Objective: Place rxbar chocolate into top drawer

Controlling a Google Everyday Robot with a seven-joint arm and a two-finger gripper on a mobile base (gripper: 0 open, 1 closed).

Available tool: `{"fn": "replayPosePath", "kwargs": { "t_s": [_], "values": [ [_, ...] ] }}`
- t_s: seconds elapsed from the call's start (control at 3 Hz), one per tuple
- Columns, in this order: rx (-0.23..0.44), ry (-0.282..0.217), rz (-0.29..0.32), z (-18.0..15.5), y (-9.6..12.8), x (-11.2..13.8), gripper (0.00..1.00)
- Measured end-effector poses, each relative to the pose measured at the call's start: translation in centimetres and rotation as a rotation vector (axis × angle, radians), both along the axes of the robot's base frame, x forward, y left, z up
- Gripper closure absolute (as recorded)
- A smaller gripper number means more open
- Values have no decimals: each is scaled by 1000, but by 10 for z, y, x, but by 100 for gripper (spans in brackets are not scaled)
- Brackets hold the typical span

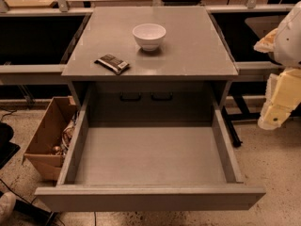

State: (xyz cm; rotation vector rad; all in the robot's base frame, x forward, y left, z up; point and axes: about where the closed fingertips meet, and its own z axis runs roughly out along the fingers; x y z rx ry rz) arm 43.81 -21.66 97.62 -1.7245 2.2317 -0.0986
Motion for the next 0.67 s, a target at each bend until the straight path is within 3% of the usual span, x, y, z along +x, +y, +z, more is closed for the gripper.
{"fn": "replayPosePath", "kwargs": {
  "t_s": [0.33,0.67],
  "values": [
    [0,0,0,0,0,0,0],
    [88,-41,13,-9,10,7,0]
  ]
}}
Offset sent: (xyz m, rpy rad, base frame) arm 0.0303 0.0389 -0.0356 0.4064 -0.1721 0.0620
